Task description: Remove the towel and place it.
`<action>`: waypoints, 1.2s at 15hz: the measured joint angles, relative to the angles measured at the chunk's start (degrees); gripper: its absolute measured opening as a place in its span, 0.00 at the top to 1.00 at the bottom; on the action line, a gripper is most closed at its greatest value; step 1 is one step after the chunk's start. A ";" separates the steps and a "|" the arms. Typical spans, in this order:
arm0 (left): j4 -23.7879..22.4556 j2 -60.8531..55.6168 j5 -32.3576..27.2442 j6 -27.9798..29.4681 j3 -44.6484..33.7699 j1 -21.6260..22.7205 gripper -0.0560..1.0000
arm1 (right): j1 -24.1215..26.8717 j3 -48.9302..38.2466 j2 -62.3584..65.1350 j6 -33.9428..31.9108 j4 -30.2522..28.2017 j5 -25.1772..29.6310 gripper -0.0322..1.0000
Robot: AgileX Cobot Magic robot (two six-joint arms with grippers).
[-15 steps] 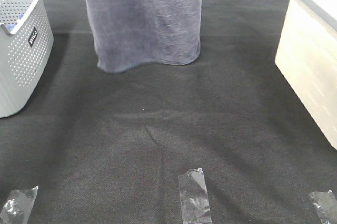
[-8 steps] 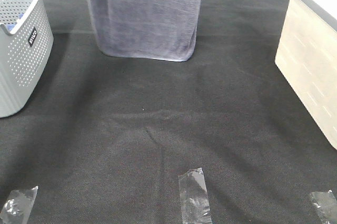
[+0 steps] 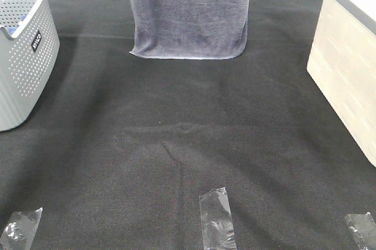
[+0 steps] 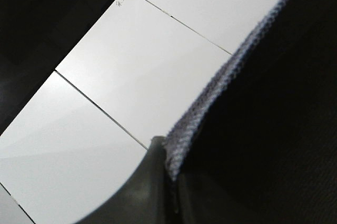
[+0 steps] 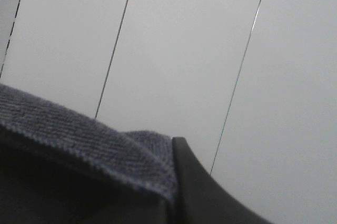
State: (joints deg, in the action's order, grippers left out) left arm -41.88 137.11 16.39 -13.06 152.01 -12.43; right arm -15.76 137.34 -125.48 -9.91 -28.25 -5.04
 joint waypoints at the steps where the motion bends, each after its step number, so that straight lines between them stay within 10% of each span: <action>1: 0.00 0.00 -0.06 0.17 0.00 0.00 0.95 | 0.00 0.00 0.00 0.00 0.00 0.17 0.95; 6: 0.00 0.00 -0.86 0.40 0.00 -0.23 0.95 | 0.00 0.00 0.00 -0.29 1.09 2.35 0.95; 9: -0.69 0.00 -4.76 9.91 0.00 -0.97 0.95 | -0.11 0.00 0.00 -4.18 3.32 11.17 0.95; 12: -1.49 -0.06 -18.91 18.05 0.00 -4.24 0.95 | -0.17 0.00 0.57 -3.72 11.46 21.83 0.95; 18: 18.51 -4.64 -57.93 13.06 0.00 -9.05 0.95 | -0.11 2.35 2.92 8.65 30.14 48.24 0.95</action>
State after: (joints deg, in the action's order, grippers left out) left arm -23.38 132.47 -41.54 0.00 152.01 -21.49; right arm -15.87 139.69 -122.56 -1.26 1.89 43.20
